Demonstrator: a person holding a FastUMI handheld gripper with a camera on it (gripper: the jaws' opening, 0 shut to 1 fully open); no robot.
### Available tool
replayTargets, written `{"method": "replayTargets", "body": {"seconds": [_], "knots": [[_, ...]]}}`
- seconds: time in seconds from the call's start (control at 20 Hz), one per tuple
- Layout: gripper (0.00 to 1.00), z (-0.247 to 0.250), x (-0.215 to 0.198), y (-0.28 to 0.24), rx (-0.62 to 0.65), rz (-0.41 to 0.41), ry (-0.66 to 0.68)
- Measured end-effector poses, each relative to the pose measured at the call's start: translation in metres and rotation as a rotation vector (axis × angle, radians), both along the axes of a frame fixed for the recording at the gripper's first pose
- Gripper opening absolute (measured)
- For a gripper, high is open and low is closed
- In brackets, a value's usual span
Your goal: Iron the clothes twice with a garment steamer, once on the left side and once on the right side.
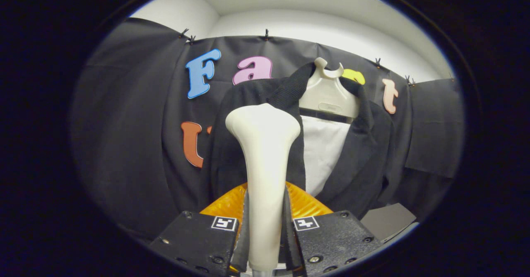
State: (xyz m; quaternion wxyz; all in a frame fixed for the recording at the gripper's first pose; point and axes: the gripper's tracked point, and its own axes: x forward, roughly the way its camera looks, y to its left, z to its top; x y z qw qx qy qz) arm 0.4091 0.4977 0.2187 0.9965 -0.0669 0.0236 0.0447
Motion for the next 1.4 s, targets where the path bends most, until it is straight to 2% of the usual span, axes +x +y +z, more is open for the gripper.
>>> {"method": "replayTargets", "body": {"seconds": [1.4], "knots": [[0.36,-0.123,-0.023,-0.023,0.006,-0.024,0.223]]}}
